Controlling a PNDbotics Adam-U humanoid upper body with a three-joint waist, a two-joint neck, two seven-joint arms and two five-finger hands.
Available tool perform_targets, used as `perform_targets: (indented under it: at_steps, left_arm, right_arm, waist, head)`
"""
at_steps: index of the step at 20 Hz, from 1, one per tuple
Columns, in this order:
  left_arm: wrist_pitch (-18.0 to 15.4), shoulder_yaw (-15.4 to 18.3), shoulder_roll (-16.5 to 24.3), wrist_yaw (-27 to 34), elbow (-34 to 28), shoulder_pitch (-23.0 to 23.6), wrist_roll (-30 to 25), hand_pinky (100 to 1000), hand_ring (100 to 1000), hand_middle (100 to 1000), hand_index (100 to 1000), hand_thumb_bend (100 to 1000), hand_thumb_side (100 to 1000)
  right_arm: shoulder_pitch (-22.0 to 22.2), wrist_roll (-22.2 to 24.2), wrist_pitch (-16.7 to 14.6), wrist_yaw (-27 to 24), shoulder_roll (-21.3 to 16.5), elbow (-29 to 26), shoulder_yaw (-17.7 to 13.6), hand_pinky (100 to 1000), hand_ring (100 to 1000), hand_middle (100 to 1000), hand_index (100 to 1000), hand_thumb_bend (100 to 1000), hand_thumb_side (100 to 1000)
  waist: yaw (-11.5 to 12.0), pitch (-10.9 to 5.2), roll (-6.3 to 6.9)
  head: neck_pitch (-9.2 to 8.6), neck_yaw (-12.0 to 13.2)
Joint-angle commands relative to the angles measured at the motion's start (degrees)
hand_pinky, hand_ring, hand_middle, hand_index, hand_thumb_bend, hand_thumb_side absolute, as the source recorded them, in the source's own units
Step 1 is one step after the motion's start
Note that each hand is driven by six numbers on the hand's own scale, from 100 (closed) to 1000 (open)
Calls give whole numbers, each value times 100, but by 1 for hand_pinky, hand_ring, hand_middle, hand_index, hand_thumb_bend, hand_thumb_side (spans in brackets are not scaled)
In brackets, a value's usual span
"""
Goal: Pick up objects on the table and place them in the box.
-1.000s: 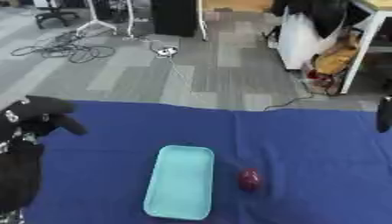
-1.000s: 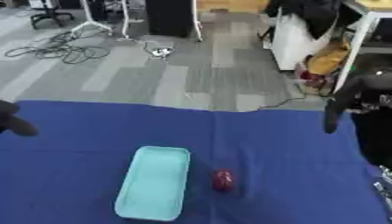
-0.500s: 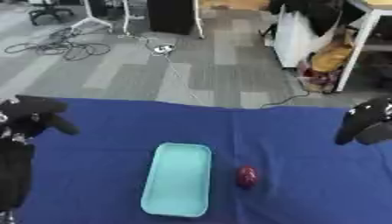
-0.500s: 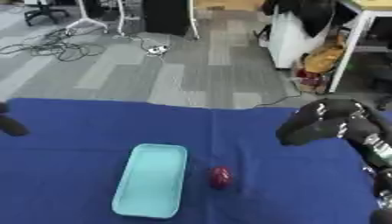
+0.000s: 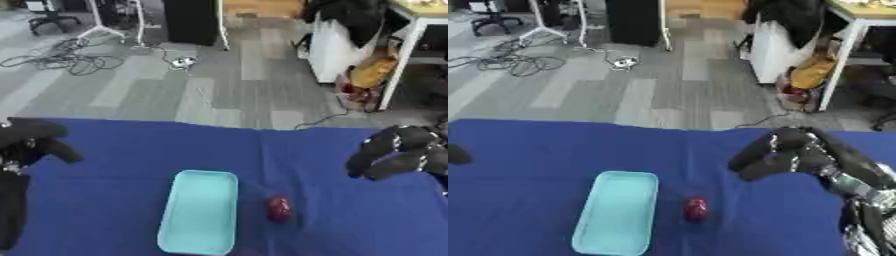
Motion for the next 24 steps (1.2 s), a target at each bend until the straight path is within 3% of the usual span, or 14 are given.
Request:
perform_targets:
  at_steps: [1, 10, 11, 12, 24]
  left_arm:
    - [-9, 10, 82, 17, -84, -96, -22, 461, 493, 613, 734, 437, 810]
    - [-6, 14, 56, 38, -84, -146, -30, 463, 494, 614, 734, 434, 811]
    - [-7, 16, 54, 40, -84, -150, -29, 463, 494, 615, 734, 435, 815]
    - [-8, 17, 52, 41, -84, -156, -29, 463, 494, 615, 734, 434, 812]
    - [-17, 15, -5, 78, -84, -280, -41, 467, 496, 616, 734, 430, 814]
  right_arm:
    - [-126, 804, -531, -151, -42, 178, -74, 370, 534, 764, 846, 620, 1000]
    - [-191, 1111, -531, 55, 125, 1107, -151, 344, 486, 715, 868, 636, 1000]
    - [-200, 1099, -531, 127, 139, 1224, -156, 339, 478, 698, 868, 604, 1000]
    - [-214, 1070, -531, 203, 155, 1341, -161, 338, 476, 693, 869, 636, 1000]
    - [-430, 222, -531, 987, 473, 2405, -176, 314, 450, 645, 843, 612, 1000]
  waist:
    - [15, -54, 2]
    - [72, -65, -12]
    - [77, -68, -14]
    - [83, -70, -16]
    - [196, -64, -44]
  head:
    - [-44, -13]
    - [-43, 151]
    - [-37, 160]
    - [-31, 164]
    - [-21, 153]
